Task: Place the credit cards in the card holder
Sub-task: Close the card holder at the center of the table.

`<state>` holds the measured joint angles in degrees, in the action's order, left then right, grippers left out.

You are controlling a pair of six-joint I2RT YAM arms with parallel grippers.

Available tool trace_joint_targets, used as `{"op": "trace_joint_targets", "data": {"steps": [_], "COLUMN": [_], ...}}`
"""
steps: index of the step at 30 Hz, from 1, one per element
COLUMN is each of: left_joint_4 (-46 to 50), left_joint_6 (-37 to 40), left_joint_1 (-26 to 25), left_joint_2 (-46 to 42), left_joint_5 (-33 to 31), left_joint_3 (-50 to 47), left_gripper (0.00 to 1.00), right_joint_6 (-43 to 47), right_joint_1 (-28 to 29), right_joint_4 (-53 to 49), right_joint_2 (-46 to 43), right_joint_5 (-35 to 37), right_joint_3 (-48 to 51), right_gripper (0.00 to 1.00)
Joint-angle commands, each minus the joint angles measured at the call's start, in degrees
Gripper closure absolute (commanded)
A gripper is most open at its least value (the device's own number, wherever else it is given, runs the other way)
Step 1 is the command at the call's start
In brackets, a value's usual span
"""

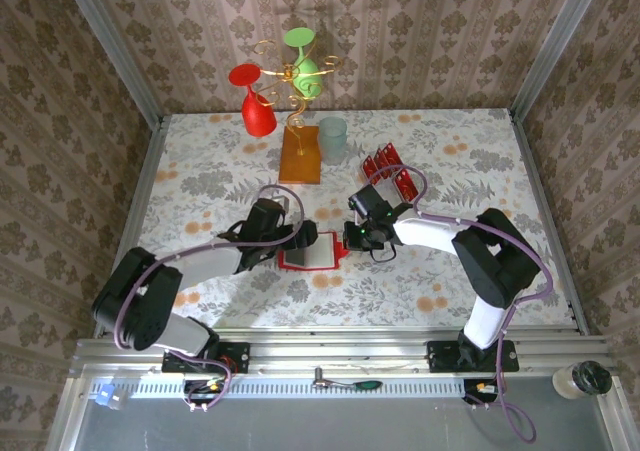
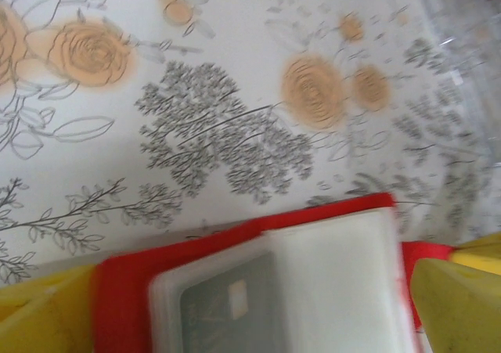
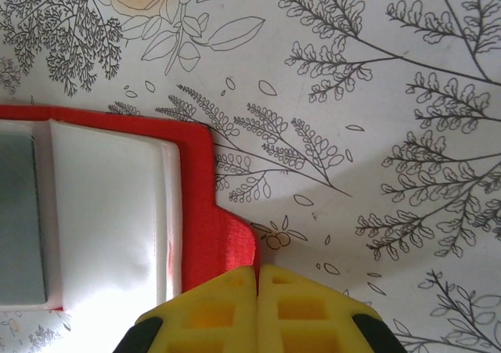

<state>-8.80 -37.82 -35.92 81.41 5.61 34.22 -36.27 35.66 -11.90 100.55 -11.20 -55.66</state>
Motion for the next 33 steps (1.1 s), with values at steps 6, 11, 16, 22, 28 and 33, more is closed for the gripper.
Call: {"op": "trace_joint_targets", "data": {"steps": [6,11,16,22,28,33], "left_joint_4": [-5.52,-9.77,-11.73,-14.12,-18.05,-20.61], "left_joint_6": [-6.09,-8.93,-10.38,-11.95,-13.67,-13.58], "left_joint_1": [-3.00,-6.84,-9.81,-12.37,-15.29,-17.27], "left_joint_2": [-6.34,-3.49,-1.88,0.59,5.34,10.30], "left_joint_5": [2.37,1.33,-0.81,-2.67,-4.64,-5.80], "left_joint_3": [-2.23,-1.20,0.05,-0.54,-1.24,-1.49], "left_gripper": [0.00,0.00,0.00,0.00,0.00,0.00], "right_joint_6": [-0.91,-1.32,-2.29,-2.39,-3.61,-4.20], "right_joint_1": [0.32,-0.26,-4.36,-10.34,-12.36,-13.64], "right_joint_4": [0.30,0.43,-0.33,-5.47,-6.16,-6.49], "right_joint_2": [1.75,1.88,-1.72,-6.79,-12.40,-16.77], "right_joint_5": [-1.98,-2.68,-3.14,-2.09,-1.75,-1.02], "right_joint_3": [-1.74,-1.92,-1.25,-0.89,2.13,4.78], "right_gripper": [1.00,1.00,0.75,0.67,0.66,0.66]}}
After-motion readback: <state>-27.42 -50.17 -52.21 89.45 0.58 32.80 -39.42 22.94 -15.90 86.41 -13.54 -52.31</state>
